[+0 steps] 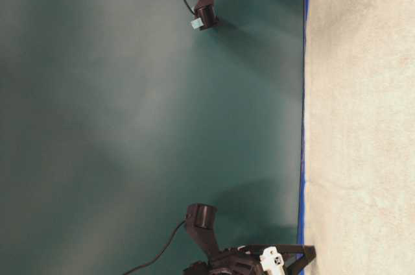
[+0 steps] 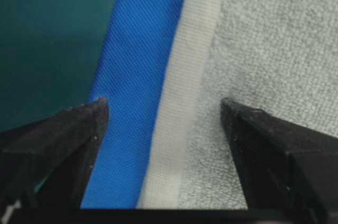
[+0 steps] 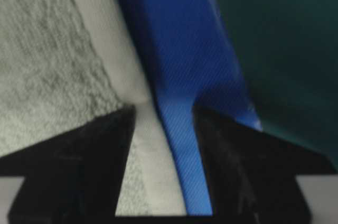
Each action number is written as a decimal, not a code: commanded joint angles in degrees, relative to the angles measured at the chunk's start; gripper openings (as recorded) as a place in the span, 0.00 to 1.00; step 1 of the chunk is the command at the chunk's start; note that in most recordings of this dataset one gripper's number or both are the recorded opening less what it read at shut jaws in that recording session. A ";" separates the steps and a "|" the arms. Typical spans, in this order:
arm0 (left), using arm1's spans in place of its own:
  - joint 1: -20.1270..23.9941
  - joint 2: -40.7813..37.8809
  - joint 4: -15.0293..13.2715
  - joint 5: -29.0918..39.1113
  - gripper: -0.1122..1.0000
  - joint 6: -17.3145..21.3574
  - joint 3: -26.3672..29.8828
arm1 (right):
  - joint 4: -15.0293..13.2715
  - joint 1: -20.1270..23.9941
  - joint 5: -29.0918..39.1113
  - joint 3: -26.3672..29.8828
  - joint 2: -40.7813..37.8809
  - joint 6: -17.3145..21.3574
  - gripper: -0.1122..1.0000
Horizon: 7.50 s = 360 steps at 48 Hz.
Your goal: Fold a bath towel.
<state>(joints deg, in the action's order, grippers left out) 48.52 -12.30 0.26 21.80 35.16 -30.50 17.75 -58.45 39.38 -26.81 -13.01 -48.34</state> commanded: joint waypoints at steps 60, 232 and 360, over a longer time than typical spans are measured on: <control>-5.19 15.82 0.26 12.92 0.14 -1.49 0.26 | 2.99 6.33 7.12 -5.27 23.03 4.13 0.15; -55.55 26.63 17.49 12.13 0.76 -60.73 -23.29 | -31.64 72.25 2.37 -33.75 34.89 105.56 0.62; -82.00 24.43 16.61 45.88 0.17 -79.89 26.54 | -67.32 47.81 24.87 -3.78 43.77 96.33 0.24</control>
<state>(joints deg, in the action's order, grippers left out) -33.22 12.22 16.79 68.38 -44.56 -6.86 -49.66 -13.10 60.38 -30.67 27.51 47.64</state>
